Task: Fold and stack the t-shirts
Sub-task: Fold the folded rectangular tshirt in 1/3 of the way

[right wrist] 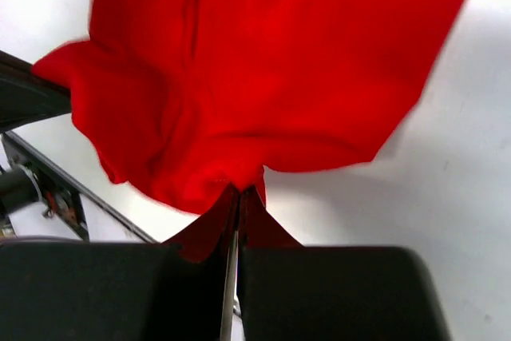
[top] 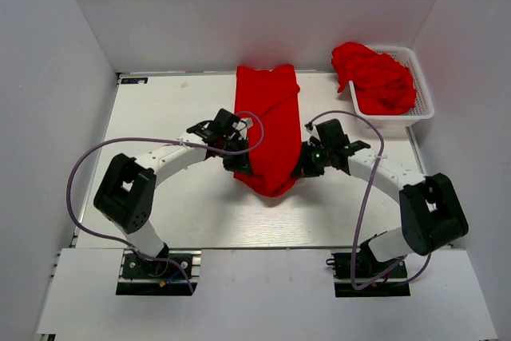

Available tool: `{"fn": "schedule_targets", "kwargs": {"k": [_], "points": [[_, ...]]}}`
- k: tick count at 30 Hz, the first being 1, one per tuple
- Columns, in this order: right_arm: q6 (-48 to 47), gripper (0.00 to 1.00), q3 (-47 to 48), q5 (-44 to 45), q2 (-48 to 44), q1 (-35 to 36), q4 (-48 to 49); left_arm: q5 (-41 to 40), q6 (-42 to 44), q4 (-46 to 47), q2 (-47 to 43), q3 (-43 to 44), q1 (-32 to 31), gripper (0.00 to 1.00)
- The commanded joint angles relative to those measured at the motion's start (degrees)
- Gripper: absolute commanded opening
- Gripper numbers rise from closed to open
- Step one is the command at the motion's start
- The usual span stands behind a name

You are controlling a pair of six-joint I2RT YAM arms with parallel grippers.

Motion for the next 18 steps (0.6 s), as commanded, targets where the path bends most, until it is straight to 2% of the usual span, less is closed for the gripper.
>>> {"fn": "schedule_targets", "kwargs": {"k": [1, 3, 12, 18], "points": [[-1.8, 0.0, 6.4, -0.6, 3.3, -1.1, -1.3, -5.0, 1.2, -3.7, 0.5, 6.6, 1.5, 0.0], [-2.1, 0.0, 10.0, 0.5, 5.8, -2.1, -2.0, -6.7, 1.8, -5.2, 2.9, 10.5, 3.6, 0.0], [-4.1, 0.0, 24.5, 4.0, 14.9, -6.5, -9.4, -5.3, 5.3, -8.8, 13.9, 26.4, 9.3, 0.0], [-5.3, 0.0, 31.4, 2.3, 19.7, -9.0, -10.5, -5.3, 7.1, -7.5, 16.6, 31.0, 13.1, 0.0]]}}
